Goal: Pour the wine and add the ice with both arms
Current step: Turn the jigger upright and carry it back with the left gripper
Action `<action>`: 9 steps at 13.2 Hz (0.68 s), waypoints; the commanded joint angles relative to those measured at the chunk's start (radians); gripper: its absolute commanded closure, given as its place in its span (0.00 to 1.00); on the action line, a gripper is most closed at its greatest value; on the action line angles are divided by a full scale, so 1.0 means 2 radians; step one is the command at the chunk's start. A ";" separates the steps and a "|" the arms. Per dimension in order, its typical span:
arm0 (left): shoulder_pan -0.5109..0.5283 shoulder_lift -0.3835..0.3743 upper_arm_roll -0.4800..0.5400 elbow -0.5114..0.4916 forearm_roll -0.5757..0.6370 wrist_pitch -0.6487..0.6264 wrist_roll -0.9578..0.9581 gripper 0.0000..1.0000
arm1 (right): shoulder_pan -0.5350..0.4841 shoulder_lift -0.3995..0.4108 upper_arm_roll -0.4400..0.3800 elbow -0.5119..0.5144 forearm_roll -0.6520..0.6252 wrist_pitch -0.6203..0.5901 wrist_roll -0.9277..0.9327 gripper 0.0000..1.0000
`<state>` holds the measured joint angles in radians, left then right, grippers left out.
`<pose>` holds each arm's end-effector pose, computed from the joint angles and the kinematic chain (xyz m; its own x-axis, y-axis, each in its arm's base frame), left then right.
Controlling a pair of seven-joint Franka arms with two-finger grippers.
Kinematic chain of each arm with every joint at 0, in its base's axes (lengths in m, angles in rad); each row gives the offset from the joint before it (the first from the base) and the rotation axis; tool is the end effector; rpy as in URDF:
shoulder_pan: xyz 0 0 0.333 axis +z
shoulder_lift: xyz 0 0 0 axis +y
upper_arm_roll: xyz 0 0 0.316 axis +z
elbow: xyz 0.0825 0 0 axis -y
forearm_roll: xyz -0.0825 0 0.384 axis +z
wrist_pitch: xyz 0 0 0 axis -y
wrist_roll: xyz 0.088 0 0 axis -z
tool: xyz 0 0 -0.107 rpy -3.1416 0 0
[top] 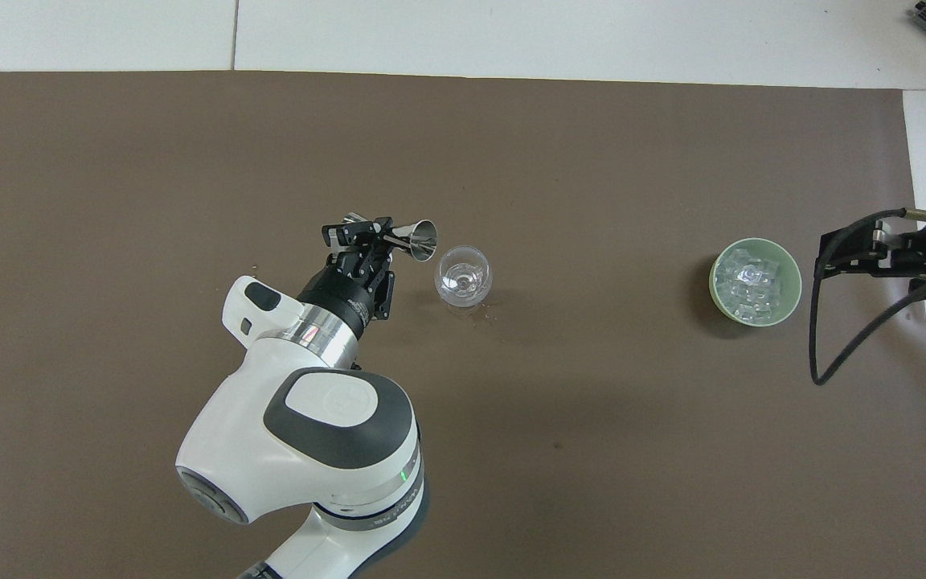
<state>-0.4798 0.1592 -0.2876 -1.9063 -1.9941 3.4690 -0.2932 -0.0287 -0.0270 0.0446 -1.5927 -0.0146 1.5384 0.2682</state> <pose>0.4744 -0.2988 0.4436 0.0644 0.8914 -0.4485 0.6647 0.2969 0.6855 0.5425 0.0074 0.6262 0.9680 -0.2501 -0.0222 -0.2496 -0.9681 0.0225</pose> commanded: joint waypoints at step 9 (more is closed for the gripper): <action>0.145 -0.049 -0.005 -0.053 -0.035 -0.122 -0.226 1.00 | -0.003 -0.011 0.001 -0.012 0.002 0.005 -0.005 0.00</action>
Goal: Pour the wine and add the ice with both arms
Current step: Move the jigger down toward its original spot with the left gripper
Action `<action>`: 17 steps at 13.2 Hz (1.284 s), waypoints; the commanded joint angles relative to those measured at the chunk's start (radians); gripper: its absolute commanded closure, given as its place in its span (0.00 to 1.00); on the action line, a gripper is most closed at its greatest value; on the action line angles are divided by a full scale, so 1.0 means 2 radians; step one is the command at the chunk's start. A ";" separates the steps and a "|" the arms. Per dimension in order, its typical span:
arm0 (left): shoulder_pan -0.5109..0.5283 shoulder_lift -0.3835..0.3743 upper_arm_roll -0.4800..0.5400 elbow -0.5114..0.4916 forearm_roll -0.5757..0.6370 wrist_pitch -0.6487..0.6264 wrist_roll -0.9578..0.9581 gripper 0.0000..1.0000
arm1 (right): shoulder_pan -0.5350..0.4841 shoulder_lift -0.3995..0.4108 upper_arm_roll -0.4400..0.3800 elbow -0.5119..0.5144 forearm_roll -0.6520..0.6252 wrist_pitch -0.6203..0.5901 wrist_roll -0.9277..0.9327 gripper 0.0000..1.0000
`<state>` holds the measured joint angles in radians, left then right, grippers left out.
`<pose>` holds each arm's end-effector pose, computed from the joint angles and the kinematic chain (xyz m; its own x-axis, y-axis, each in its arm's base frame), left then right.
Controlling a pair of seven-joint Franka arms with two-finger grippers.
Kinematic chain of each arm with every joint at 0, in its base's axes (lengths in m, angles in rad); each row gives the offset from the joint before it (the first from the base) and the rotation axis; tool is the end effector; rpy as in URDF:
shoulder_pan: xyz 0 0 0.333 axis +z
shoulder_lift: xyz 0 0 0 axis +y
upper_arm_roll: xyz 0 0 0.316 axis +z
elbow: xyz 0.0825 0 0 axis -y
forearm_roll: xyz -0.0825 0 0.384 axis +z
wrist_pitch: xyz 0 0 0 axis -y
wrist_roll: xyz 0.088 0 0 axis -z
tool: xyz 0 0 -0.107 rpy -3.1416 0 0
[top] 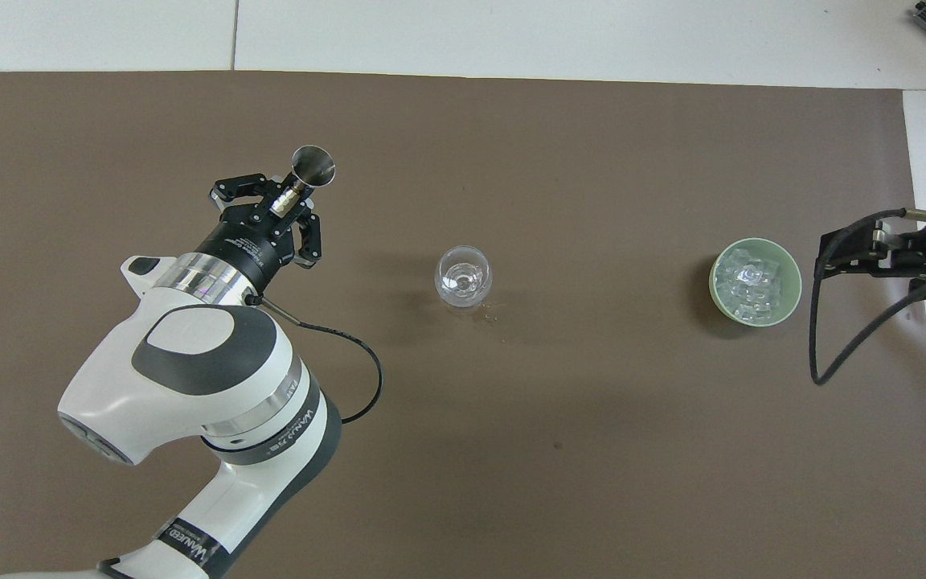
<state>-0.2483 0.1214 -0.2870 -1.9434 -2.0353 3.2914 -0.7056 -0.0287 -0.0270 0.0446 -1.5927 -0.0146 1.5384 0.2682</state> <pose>0.5280 -0.2004 0.4422 -0.2762 0.5768 -0.7688 0.5569 0.7480 0.3611 0.5425 0.0074 0.6262 0.9680 -0.2501 -0.0222 -0.2496 -0.9681 0.0225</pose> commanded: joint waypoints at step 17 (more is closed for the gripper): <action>0.263 -0.057 0.007 -0.202 0.056 -0.386 -0.101 1.00 | -0.015 -0.010 -0.001 -0.012 0.003 0.022 -0.008 0.00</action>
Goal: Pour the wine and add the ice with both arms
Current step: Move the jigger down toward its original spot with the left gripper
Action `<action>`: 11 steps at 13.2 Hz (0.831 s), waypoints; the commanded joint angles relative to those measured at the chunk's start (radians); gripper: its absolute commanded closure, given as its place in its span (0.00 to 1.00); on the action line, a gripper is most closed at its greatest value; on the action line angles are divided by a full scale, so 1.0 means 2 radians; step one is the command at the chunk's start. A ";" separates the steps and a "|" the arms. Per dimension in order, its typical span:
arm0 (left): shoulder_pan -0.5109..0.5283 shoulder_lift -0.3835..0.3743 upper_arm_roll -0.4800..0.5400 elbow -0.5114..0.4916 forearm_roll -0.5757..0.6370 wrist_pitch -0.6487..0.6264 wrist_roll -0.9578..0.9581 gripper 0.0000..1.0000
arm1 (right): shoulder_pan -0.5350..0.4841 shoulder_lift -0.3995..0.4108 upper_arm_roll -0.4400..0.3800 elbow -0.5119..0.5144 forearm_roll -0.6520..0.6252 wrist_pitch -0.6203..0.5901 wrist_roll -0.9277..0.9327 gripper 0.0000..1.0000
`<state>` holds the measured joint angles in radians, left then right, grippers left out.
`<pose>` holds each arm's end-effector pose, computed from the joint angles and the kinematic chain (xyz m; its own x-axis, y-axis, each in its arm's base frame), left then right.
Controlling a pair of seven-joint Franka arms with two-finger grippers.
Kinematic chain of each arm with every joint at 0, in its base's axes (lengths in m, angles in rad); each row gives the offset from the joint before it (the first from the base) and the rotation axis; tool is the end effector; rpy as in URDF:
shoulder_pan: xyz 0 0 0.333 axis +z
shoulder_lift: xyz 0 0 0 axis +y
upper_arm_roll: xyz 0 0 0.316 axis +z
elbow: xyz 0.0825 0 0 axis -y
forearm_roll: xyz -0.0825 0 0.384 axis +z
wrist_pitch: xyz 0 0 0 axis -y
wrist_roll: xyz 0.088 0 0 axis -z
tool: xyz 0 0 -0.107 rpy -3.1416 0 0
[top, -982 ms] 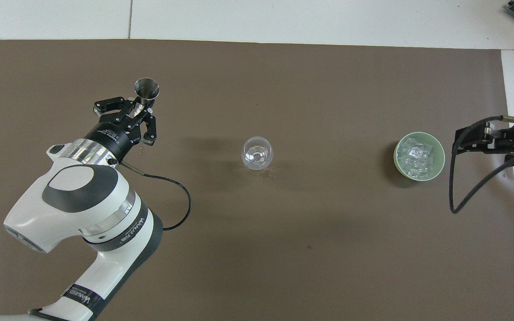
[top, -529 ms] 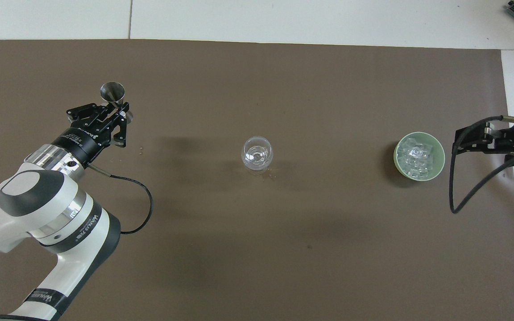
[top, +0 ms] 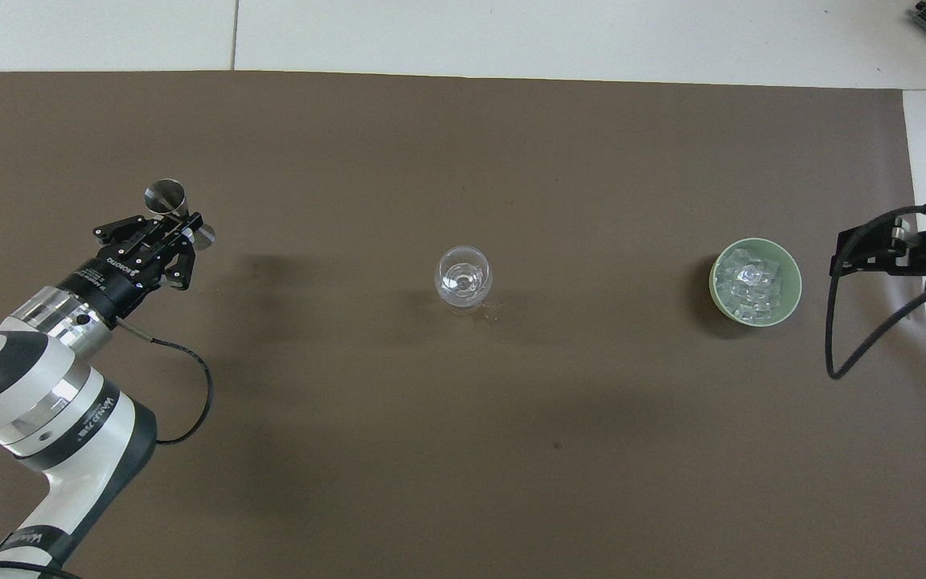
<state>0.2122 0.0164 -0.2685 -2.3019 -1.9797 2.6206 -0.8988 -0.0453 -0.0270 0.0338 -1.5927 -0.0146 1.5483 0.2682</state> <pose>0.5197 -0.0080 0.3477 -0.3955 0.2029 -0.8958 0.5387 0.8412 -0.0473 0.5436 -0.0076 0.6271 0.9610 -0.2764 -0.0127 -0.2761 -0.9609 0.0196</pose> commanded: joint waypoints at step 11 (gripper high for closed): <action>0.089 0.033 -0.001 -0.065 0.066 -0.135 0.043 1.00 | -0.031 -0.034 0.004 -0.131 0.003 0.166 -0.072 0.00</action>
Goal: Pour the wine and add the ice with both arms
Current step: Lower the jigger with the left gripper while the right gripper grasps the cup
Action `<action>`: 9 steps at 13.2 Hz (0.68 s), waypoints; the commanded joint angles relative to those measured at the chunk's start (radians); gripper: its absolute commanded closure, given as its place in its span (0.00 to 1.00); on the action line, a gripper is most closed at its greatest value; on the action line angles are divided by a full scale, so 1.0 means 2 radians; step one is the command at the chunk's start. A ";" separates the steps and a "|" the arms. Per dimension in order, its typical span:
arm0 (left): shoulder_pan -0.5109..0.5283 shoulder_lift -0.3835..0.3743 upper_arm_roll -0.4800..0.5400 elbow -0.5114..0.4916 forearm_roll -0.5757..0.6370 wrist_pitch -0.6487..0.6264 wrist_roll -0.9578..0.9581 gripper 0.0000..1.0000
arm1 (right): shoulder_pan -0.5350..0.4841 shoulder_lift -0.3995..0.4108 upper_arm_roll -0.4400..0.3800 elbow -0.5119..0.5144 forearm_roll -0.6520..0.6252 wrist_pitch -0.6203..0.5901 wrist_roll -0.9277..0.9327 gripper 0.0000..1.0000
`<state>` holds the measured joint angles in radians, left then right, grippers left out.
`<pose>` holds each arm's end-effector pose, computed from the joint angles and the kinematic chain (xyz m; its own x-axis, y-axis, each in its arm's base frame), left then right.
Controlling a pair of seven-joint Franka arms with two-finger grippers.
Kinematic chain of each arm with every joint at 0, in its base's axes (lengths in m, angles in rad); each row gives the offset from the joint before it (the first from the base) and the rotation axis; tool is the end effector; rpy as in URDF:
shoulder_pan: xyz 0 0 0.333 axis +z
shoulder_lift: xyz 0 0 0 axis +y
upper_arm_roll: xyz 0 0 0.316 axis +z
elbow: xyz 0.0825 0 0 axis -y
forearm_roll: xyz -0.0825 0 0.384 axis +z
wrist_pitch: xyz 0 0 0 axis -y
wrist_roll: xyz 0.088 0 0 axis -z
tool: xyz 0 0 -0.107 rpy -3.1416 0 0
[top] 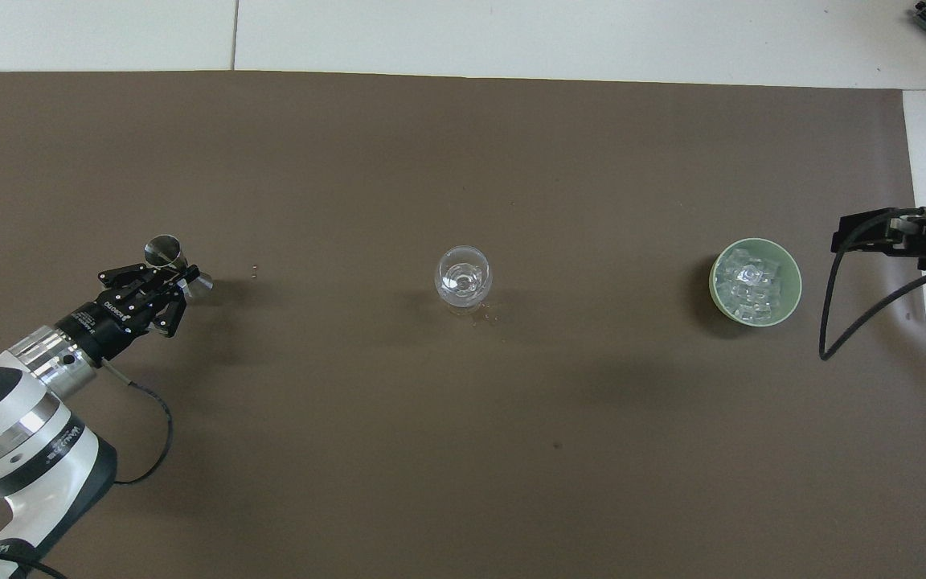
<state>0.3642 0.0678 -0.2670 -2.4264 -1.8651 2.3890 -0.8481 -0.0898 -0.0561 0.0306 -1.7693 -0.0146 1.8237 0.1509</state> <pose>0.4853 0.0381 0.2787 -0.4299 0.1876 -0.8832 0.6148 0.7772 -0.1341 0.5547 -0.0337 0.5836 0.9725 -0.2045 0.1114 -0.2057 -0.9786 -0.0006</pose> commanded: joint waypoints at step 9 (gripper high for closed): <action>0.027 0.026 -0.002 -0.006 0.009 -0.024 0.045 0.97 | -0.008 0.004 0.005 -0.171 0.003 0.186 -0.011 0.00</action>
<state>0.3907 0.1150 -0.2668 -2.4269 -1.8648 2.3748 -0.7756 -0.0896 -0.0366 0.0326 -2.0558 -0.0146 2.1396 0.1509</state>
